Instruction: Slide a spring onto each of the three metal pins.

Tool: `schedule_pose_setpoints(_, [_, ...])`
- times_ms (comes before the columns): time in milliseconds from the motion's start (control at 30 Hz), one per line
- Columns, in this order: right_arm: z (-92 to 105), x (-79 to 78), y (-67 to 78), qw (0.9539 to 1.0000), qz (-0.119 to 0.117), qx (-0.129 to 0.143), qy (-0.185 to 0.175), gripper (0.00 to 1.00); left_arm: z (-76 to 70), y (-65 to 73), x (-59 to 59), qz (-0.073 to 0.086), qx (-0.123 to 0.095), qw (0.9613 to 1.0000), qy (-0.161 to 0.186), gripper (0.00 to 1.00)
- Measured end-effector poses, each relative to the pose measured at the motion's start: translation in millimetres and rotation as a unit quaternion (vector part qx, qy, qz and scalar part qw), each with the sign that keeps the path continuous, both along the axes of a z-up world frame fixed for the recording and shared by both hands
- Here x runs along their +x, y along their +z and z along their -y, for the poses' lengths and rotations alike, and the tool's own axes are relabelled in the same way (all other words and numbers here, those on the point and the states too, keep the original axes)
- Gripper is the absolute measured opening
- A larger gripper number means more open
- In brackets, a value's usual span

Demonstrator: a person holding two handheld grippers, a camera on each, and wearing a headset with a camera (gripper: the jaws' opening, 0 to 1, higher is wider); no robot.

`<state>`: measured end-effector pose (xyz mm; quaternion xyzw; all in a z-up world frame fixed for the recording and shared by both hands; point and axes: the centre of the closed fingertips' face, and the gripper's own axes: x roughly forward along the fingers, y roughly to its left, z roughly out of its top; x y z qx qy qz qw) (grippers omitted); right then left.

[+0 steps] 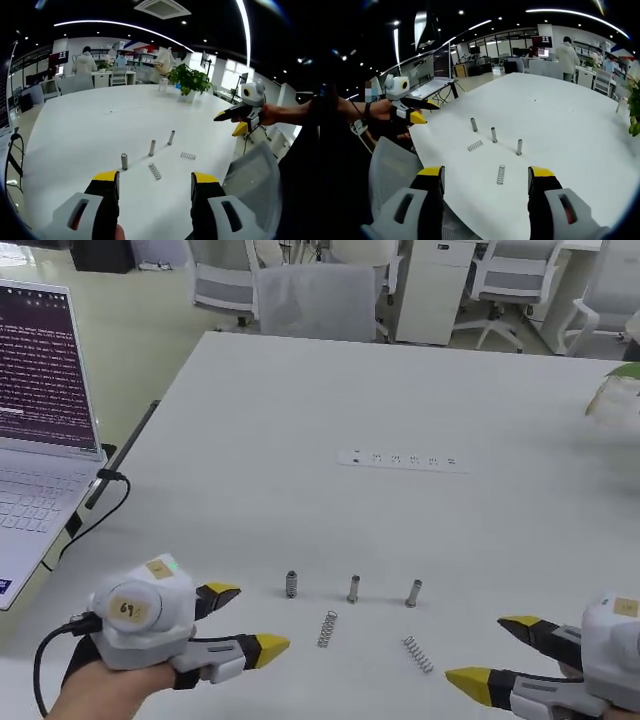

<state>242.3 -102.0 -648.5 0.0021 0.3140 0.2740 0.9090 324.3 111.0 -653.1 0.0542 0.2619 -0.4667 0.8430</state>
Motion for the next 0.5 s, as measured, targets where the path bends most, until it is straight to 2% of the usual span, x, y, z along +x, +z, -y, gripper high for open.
schedule_pose_setpoints(100, [-1.6, -2.8, -2.9, 1.0, -0.005, -0.002, 0.0, 0.66, 5.2, -1.9, 1.3, -0.002, -0.001, 1.0, 0.0, 0.51])
schedule_pose_setpoints(200, [-4.8, -8.0, -5.6, 0.9999, -0.011, -0.01, 0.006, 0.67, 11.9, -9.1, 4.1, -0.011, -0.006, 0.9999, 0.002, 0.51])
schedule_pose_setpoints(500, [-5.1, -10.6, -6.9, 0.9999, -0.014, -0.003, -0.003, 0.66, 29.8, -20.6, 5.2, -0.009, 0.013, 0.9995, -0.027, 0.49])
